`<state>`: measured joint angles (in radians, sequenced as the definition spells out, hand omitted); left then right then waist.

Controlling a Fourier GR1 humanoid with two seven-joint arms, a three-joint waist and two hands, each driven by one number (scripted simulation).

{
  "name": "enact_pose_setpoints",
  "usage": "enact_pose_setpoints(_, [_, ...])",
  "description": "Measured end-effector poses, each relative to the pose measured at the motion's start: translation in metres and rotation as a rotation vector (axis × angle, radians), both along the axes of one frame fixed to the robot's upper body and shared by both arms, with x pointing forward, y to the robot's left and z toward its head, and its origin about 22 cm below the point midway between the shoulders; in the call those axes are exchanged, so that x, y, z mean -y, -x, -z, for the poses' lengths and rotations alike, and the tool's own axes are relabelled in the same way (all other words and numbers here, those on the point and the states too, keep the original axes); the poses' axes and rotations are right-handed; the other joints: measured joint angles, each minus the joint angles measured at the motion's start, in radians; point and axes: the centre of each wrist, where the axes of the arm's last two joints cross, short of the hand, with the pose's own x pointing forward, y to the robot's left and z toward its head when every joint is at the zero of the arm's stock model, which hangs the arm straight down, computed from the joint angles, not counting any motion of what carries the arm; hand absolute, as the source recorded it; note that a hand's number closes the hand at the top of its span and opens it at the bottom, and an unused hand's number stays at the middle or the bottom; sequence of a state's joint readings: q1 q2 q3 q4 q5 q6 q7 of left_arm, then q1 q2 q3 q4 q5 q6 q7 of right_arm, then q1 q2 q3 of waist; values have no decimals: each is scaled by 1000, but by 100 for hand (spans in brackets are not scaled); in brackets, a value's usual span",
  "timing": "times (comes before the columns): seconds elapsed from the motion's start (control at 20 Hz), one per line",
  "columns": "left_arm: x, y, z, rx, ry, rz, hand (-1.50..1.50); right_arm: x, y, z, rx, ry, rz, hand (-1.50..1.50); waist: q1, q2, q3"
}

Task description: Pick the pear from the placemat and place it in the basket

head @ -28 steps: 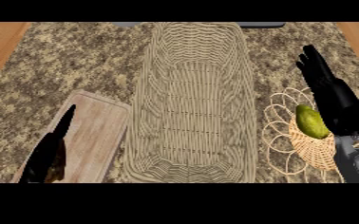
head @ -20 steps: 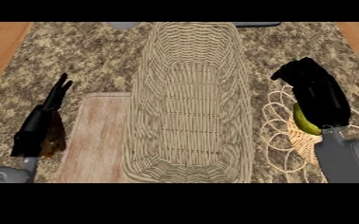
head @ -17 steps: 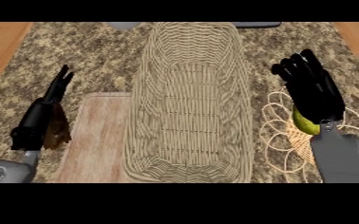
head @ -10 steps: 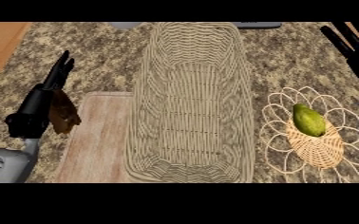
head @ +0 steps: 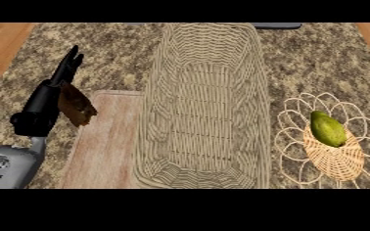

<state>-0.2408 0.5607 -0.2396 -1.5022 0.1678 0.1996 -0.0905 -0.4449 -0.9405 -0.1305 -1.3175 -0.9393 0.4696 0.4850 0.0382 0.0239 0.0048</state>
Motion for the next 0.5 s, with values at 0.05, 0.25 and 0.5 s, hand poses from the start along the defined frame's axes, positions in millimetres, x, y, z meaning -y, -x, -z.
enact_pose_setpoints(0.05, [0,-1,-1,-1,2,2,0,4,1,-1,-8,48,-55,-150,4,1,1])
enact_pose_setpoints(0.25, [2,-3,-6,-1,0,13,0,22,1,-7,-44,193,-252,-150,20,4,2])
enact_pose_setpoints(0.5, [7,-7,-7,0,1,27,0,48,-2,-1,-86,250,-380,-150,30,5,2])
